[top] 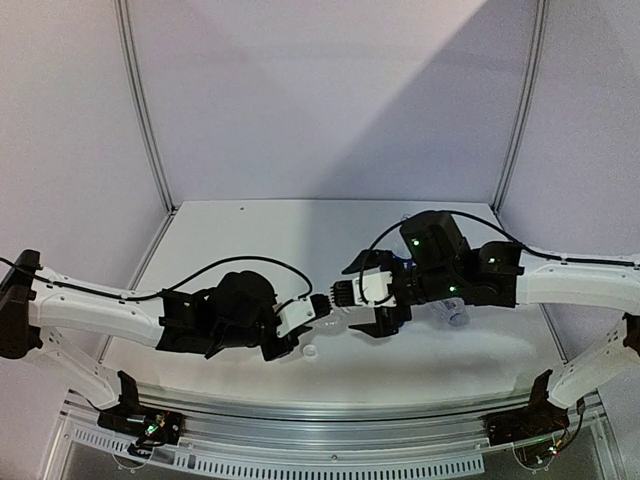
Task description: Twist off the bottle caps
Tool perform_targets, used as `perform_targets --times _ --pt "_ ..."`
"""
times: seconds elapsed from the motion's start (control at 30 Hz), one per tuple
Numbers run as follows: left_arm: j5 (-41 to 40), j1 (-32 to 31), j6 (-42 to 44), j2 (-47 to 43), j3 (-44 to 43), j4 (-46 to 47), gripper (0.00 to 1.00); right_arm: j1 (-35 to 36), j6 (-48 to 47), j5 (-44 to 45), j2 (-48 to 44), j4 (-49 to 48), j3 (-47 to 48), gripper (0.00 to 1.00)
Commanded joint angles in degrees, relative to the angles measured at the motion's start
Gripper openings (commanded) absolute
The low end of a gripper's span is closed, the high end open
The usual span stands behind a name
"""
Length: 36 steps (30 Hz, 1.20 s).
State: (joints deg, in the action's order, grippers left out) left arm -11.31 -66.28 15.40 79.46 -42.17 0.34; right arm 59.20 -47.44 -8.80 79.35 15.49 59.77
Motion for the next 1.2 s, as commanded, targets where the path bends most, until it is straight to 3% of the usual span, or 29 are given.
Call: perform_targets --times 0.0,0.07,0.13,0.2,0.3,0.53,0.83,1.17 --pt "-0.70 -0.34 0.08 -0.46 -0.89 1.50 0.00 0.04 12.83 -12.18 -5.59 -1.36 1.74 0.99" --pt "-1.17 -0.34 -0.22 -0.45 -0.92 1.67 0.00 0.07 25.60 -7.97 -6.81 -3.11 3.54 0.99" --pt "-1.80 -0.25 -0.51 -0.53 -0.82 2.12 0.00 -0.01 36.63 -4.63 -5.85 1.66 8.77 0.99" --pt "-2.48 -0.26 -0.96 -0.62 -0.59 2.87 0.00 0.00 42.24 -4.49 -3.03 5.58 11.91 0.99" --pt "-3.75 -0.09 -2.26 -0.96 0.07 5.23 0.00 -0.02 49.75 -7.79 -1.54 2.32 9.47 0.99" --pt "-5.63 0.01 -5.46 -1.35 2.40 12.54 0.00 -0.10 59.58 2.54 -15.27 -23.43 -8.16 0.99" --pt "-2.65 0.01 -6.04 -2.77 4.09 15.82 0.00 -0.08 60.87 4.07 -12.50 -25.84 -9.08 0.99" --pt "1.78 0.01 -6.59 -3.49 4.46 16.63 0.00 -0.07 63.11 6.80 -12.17 -31.29 -10.95 0.90"
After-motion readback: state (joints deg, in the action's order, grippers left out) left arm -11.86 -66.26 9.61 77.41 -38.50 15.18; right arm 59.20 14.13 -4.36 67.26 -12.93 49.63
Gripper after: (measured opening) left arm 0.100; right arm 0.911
